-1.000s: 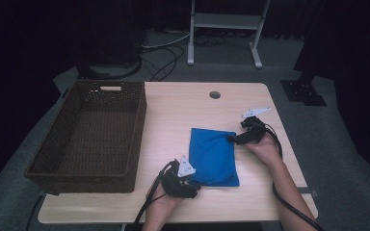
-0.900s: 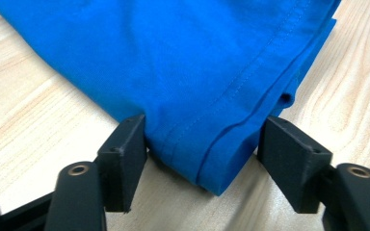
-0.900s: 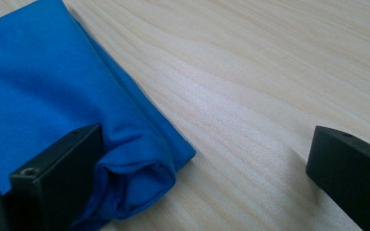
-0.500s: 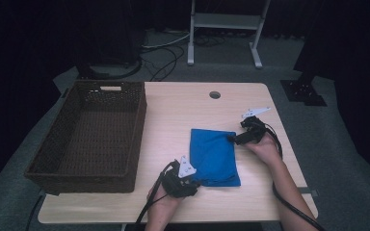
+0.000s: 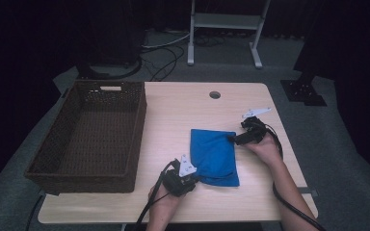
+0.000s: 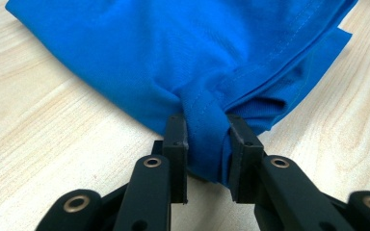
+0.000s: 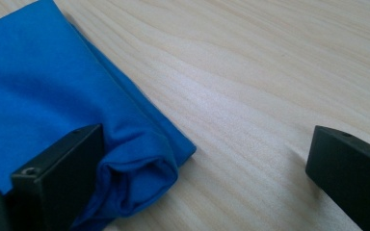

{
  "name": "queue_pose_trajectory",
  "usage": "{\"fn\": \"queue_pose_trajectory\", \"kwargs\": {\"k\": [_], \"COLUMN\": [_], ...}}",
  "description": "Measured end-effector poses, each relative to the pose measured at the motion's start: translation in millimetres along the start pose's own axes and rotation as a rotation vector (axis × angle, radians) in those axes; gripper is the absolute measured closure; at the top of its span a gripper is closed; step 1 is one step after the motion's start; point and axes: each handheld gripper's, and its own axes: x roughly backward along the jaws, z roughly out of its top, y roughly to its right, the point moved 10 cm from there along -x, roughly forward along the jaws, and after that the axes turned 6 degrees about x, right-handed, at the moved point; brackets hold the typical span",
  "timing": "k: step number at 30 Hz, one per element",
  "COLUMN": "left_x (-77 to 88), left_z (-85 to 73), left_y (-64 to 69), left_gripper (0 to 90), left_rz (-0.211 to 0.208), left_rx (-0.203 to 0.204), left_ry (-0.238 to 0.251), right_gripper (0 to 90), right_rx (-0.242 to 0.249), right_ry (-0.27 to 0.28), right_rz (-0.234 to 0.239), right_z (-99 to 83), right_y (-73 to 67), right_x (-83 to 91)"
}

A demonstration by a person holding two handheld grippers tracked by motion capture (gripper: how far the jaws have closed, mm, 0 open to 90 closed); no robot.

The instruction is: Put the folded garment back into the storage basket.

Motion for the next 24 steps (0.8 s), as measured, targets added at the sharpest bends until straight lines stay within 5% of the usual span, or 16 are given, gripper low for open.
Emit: {"fn": "queue_pose_trajectory", "kwargs": {"k": [8,13,24], "left_x": [-0.1,0.0,-0.6], "left_z": [0.2,0.2,0.6], "left_y": [-0.8,-1.1,-1.4], "left_gripper": [75.4,75.3,75.3], "left_rz": [-0.013,-0.017,-0.006], "left_rx": [0.004,0.006,0.008], "left_ry": [-0.003,-0.003,-0.003], "right_gripper": [0.5,15.6,31.1], "right_rx": [0.001,0.034,0.046], "right_ry": [0.003,0.035,0.056], "right_rz": [0.001,0.044,0.075], "right_z": [0.1,1.5,2.3], "right_y": [0.1,-5.8,-11.1], "right_x": [0.1,3.6,6.2]}}
